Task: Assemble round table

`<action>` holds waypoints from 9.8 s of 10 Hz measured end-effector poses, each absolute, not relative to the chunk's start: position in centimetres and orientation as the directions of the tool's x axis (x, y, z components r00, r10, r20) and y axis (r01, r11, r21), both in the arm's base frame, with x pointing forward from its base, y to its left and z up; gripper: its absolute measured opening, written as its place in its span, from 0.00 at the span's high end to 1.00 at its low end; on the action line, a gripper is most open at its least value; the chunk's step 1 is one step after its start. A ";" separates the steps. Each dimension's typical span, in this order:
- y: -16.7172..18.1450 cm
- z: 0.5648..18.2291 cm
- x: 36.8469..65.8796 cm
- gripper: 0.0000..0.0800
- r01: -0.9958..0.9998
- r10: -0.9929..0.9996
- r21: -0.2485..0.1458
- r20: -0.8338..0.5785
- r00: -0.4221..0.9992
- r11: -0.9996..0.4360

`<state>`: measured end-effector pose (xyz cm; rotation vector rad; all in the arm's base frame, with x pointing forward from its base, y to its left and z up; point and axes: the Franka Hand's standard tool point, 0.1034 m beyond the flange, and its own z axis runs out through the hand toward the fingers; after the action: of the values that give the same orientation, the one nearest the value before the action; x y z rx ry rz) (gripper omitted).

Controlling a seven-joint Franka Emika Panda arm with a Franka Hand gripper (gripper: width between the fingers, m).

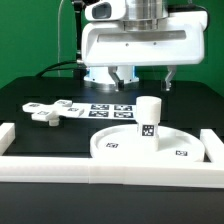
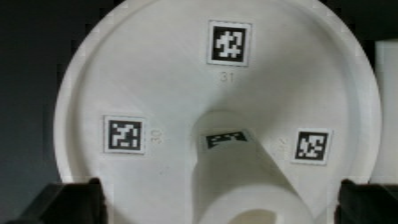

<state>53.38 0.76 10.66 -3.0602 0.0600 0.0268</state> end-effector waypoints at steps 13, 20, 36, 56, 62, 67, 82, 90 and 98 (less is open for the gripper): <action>-12.9 9.9 49.0 0.19 0.267 0.267 0.001 0.069 0.961 -0.964; -15.0 8.4 46.5 0.19 0.278 0.277 -0.034 0.024 0.961 -0.960; -15.1 4.6 42.6 0.19 0.303 0.306 -0.072 -0.045 0.951 -0.950; -15.1 2.5 41.1 0.19 0.392 0.400 -0.104 -0.076 0.913 -0.914; -15.1 2.3 40.9 0.44 0.391 0.400 -0.108 -0.081 0.913 -0.914; -14.3 3.7 41.4 0.44 0.266 0.278 -0.118 -0.095 0.956 -0.957; 0.1 13.9 49.7 0.43 0.099 0.104 -0.124 -0.028 0.994 -0.987; 3.1 13.9 54.8 0.43 0.202 0.202 -0.153 0.018 0.979 -0.967; 2.5 12.3 55.6 0.43 0.207 0.204 -0.143 0.030 0.978 -0.968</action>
Offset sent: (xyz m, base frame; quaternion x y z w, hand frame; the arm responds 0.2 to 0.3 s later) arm -0.0217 -0.0732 -0.0030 0.0259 0.0042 -0.0225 0.9994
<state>55.55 2.50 12.34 -2.9793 -0.3110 -0.0222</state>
